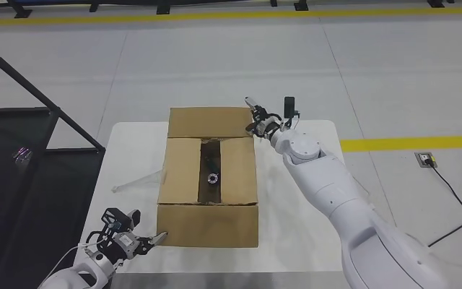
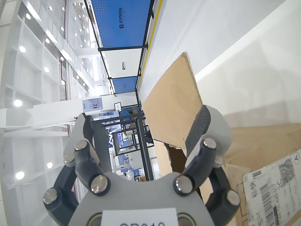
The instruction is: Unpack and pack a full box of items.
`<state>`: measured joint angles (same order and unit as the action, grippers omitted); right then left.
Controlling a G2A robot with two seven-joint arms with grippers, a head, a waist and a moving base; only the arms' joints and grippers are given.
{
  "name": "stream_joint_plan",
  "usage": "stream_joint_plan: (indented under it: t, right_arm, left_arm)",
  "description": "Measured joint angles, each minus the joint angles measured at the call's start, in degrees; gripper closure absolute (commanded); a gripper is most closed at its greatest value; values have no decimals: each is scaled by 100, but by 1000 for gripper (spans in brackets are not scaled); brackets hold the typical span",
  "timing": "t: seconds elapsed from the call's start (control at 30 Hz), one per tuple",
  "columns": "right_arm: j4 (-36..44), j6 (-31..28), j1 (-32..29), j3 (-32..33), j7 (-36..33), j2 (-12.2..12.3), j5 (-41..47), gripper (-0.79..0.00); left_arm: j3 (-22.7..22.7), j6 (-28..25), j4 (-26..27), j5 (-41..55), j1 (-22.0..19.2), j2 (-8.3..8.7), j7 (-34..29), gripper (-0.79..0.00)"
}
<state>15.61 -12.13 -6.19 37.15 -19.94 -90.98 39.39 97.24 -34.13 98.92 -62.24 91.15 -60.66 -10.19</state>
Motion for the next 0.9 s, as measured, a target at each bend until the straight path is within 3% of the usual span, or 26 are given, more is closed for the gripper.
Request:
stream_joint_plan:
  t: [0.13,0.27,0.37,0.53,0.7,0.9]
  right_arm:
    - [-83,-629,16,72,57,-63,-64,-785]
    - [-18,-1367,15,242,-378,-62,47,-785]
    - [63,-1609,26,317,-825,-54,47,-785]
    - [212,-1517,28,279,-1031,-110,-234,-785]
    - [477,-1067,41,66,-1626,-228,-711,-785]
    - [599,-488,169,-196,-1814,-361,-1392,-785]
  left_arm:
    - [-44,5,33,-31,-15,3,8,-785]
    - [-35,-66,77,5,18,9,115,-785]
    - [-14,-84,83,41,30,13,163,-785]
    - [5,-3,65,187,6,9,260,-785]
    - [239,19,33,631,117,2,658,-785]
    - [768,-432,-112,1820,302,26,807,-785]
